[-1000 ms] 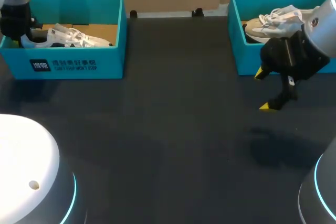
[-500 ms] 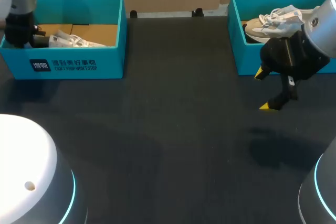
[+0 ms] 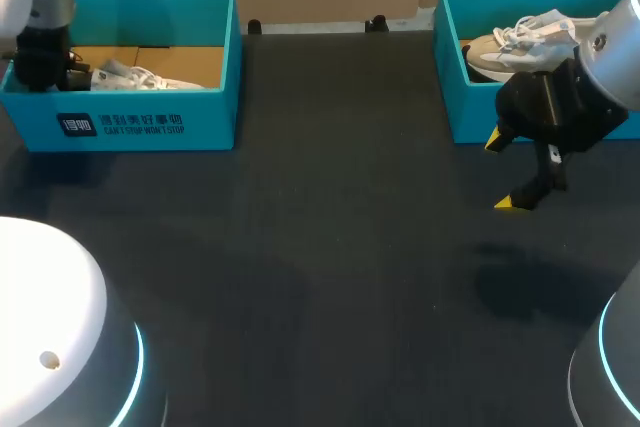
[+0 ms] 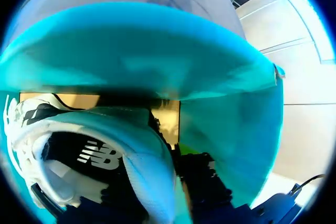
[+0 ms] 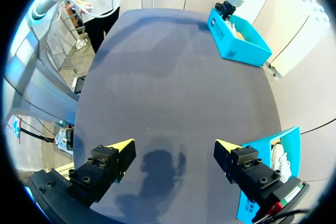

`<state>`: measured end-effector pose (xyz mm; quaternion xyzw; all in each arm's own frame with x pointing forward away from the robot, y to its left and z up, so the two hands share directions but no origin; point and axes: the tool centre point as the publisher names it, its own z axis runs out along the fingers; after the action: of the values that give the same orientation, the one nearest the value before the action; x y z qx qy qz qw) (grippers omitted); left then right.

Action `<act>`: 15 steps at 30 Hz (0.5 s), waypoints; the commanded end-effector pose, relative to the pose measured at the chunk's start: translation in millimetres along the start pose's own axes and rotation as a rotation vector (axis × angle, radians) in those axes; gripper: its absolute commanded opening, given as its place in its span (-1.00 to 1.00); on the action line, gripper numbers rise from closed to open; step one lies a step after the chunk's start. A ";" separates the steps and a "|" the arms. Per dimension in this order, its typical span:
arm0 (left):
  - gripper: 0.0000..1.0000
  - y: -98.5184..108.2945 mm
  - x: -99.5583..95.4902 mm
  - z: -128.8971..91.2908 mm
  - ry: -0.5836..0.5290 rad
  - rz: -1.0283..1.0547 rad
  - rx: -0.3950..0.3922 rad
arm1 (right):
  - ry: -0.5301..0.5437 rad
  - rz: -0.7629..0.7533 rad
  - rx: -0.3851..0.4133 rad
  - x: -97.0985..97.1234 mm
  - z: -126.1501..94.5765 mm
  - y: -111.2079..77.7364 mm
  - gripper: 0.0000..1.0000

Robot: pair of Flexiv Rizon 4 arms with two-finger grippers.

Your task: Take the shoe out of the shoebox, open the shoe tongue, remove and reinsert the insole, then place the shoe into the shoebox

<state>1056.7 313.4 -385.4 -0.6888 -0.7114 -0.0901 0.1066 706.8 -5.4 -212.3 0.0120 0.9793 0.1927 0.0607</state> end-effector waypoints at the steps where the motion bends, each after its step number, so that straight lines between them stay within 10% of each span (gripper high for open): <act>1: -0.19 2.7 -3.3 3.3 0.005 0.009 0.003 | 0.000 0.000 0.002 -0.1 1.3 0.0 1.00; 15: 0.16 -2.8 -1.0 -21.1 -0.038 0.035 0.012 | 0.000 0.000 0.002 -0.1 1.3 0.0 1.00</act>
<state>1057.6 306.1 -373.5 -0.7013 -0.7019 -0.0724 0.1009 706.8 -5.4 -212.3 0.0120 0.9793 0.1927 0.0607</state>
